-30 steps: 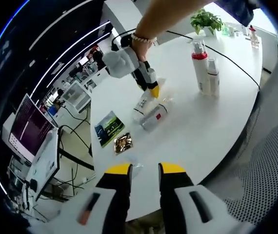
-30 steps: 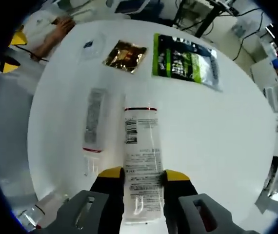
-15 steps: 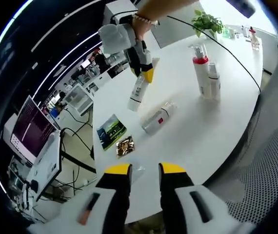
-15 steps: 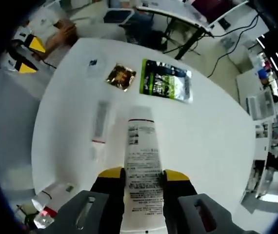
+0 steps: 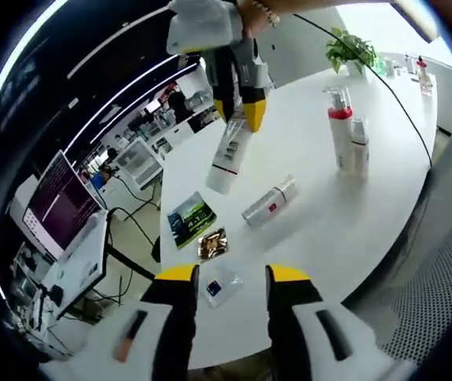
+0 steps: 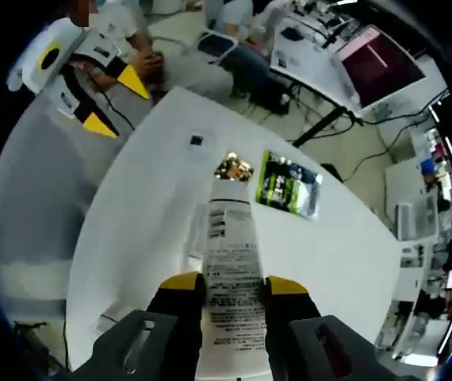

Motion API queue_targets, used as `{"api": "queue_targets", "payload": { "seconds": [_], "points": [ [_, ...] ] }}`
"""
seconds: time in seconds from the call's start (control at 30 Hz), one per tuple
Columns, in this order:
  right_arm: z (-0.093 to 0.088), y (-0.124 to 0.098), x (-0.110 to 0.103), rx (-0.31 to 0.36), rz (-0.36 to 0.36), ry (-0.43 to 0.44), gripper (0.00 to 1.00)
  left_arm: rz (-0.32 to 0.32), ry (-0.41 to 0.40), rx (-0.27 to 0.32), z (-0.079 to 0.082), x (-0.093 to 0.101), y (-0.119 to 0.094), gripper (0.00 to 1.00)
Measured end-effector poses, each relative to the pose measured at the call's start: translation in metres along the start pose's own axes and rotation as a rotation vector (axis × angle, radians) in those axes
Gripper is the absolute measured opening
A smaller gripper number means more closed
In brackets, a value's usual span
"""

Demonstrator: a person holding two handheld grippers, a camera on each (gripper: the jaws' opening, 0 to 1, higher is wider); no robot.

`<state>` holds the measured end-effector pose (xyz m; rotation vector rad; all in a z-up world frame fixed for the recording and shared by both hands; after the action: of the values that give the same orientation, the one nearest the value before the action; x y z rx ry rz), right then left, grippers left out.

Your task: Arrange the skincare products in the storage area until every visible bottle or jar stands upright without overlapping.

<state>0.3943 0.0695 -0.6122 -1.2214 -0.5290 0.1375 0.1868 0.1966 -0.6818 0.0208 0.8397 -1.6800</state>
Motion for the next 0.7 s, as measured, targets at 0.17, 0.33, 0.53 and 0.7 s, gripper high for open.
{"api": "queue_targets", "payload": {
  "seconds": [0.17, 0.33, 0.53, 0.7],
  "points": [
    [0.024, -0.003, -0.023, 0.025, 0.037, -0.109, 0.24, -0.013, -0.007, 0.02, 0.002, 0.0, 0.0, 0.42],
    [0.055, 0.0, -0.053, 0.062, 0.111, -0.237, 0.24, -0.08, -0.061, 0.034, 0.001, 0.0, 0.001, 0.41],
    [0.085, 0.001, -0.081, 0.098, 0.17, -0.344, 0.24, -0.18, -0.191, 0.106, 0.002, 0.0, 0.001, 0.44],
    [0.103, 0.0, -0.093, 0.136, 0.178, -0.399, 0.24, -0.208, -0.181, 0.119, 0.002, 0.002, 0.003, 0.38]
  ]
}}
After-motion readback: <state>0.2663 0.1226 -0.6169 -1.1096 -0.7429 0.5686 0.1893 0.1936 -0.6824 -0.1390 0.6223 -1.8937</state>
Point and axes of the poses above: the point that each gripper's makers call its tool centre point, and the gripper's own axes: y roughly forward along the fingers, x roughly to its right, z roughly out of its top, the point moved 10 cm from there along -y, roughly backward along the fingers, and after that the axes turned 2 degrees about x, right-handed, at the moved point
